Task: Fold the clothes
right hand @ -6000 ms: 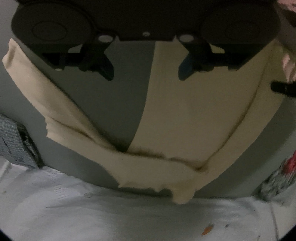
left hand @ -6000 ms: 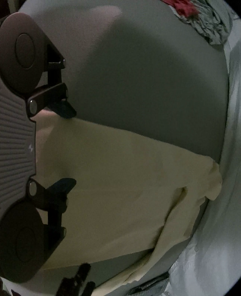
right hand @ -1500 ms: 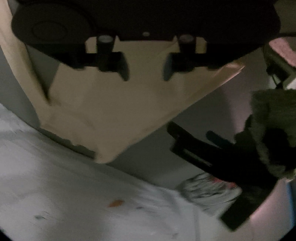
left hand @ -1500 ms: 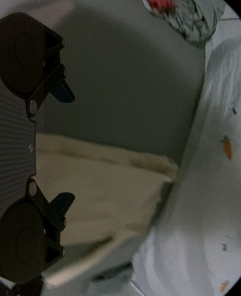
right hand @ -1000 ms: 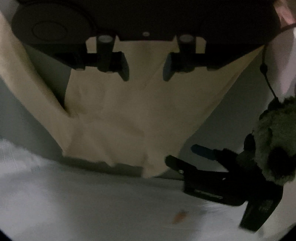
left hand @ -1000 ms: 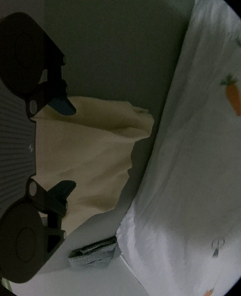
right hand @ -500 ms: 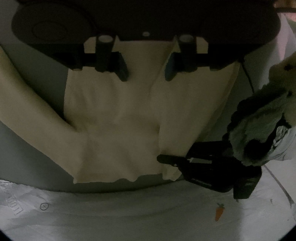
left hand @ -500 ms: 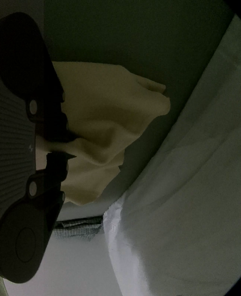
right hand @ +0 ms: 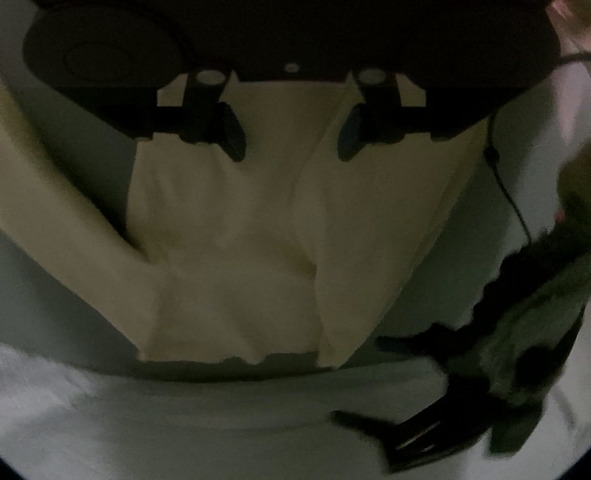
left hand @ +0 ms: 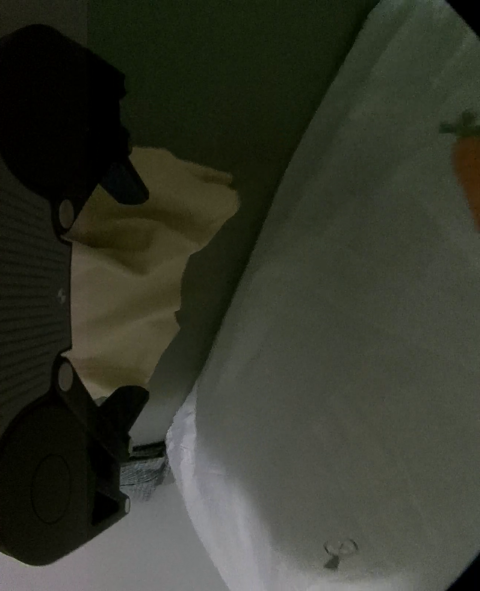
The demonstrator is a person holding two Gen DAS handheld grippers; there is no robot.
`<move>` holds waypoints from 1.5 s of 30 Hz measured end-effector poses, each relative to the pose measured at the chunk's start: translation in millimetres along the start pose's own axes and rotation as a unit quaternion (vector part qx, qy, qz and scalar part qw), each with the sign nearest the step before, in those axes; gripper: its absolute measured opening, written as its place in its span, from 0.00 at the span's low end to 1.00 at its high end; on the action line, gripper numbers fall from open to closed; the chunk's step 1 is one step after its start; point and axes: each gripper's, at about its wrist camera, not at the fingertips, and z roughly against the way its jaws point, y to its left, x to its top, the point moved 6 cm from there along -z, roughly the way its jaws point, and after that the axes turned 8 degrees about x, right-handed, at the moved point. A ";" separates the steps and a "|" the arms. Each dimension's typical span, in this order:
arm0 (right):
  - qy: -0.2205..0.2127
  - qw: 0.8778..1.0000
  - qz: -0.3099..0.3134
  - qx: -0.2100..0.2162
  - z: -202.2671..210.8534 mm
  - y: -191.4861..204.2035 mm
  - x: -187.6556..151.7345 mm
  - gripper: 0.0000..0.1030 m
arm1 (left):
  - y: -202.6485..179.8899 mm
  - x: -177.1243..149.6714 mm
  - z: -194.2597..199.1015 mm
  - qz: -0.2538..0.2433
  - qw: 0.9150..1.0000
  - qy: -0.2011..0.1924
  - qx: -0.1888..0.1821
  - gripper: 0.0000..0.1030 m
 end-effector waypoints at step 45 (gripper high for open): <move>-0.213 0.950 -0.018 -0.226 191.8 -172.8 -54.9 0.06 | -55.4 -258.6 97.3 -0.026 0.986 0.071 0.145 0.95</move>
